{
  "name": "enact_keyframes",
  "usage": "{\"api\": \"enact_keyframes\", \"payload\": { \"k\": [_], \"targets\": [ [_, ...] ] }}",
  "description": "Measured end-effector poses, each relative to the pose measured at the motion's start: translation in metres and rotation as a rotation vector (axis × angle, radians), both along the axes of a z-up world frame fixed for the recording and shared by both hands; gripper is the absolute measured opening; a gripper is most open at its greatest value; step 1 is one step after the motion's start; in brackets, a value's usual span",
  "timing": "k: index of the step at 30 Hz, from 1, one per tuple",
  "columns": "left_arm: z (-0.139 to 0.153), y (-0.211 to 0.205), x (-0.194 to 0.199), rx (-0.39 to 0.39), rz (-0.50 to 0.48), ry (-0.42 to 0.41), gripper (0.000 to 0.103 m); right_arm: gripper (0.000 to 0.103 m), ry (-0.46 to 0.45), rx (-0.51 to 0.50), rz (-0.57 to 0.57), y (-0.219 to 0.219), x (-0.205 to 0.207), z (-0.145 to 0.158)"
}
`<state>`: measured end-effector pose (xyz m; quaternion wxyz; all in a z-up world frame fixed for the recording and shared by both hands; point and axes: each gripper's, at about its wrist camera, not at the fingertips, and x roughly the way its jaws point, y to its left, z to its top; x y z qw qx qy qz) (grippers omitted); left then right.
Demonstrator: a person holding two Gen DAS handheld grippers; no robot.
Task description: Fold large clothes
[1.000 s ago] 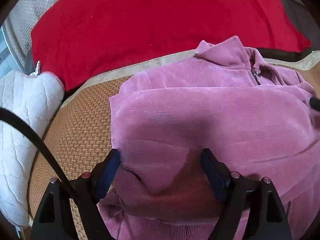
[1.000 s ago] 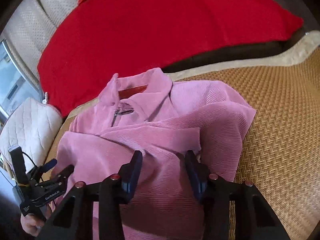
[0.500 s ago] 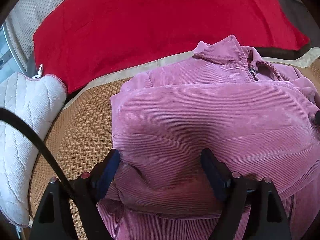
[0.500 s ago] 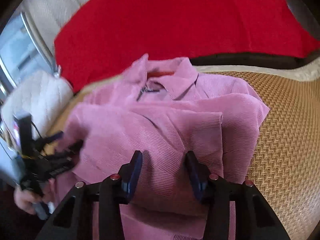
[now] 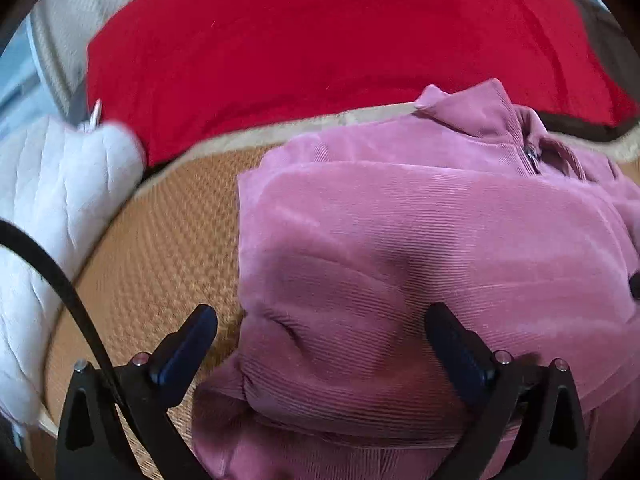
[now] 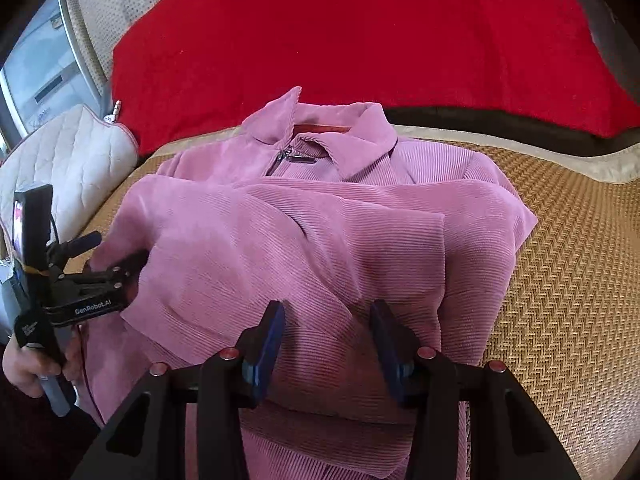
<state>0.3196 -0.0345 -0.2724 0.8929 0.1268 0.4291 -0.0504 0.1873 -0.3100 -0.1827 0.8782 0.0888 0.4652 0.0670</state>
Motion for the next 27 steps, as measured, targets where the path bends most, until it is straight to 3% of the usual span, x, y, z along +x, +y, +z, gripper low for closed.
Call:
{"api": "enact_keyframes", "payload": {
  "k": [4,9,12,14,17,21,22,27],
  "targets": [
    [0.006,0.009,0.006,-0.052,0.013,0.089,0.103,0.049,-0.011,0.016,0.008,-0.004,-0.003,0.003],
    [0.029,0.011,-0.019,-0.063,-0.009,-0.008,0.103,0.049,-0.078,0.072,-0.045,-0.016,-0.017,0.019],
    [0.024,0.003,-0.030,-0.015,-0.043,-0.009,0.103,0.049,-0.082,0.047,-0.061,-0.018,-0.021,0.022],
    [0.002,-0.004,-0.029,0.050,-0.058,0.069,0.103,0.049,-0.030,0.036,-0.067,-0.018,-0.018,0.011],
    [0.006,-0.002,-0.033,0.047,-0.062,0.047,0.103,0.049,-0.039,0.004,-0.051,-0.013,-0.019,0.010],
    [0.026,0.016,-0.048,0.017,-0.043,-0.011,0.103,0.051,-0.086,0.090,-0.067,-0.022,-0.035,0.023],
    [0.030,0.023,-0.051,-0.004,-0.033,-0.017,0.103,0.056,-0.098,0.118,-0.078,-0.026,-0.041,0.026],
    [0.042,0.057,-0.074,-0.046,0.007,-0.024,0.103,0.057,-0.095,0.188,-0.094,-0.040,-0.064,0.031]
  ]
}}
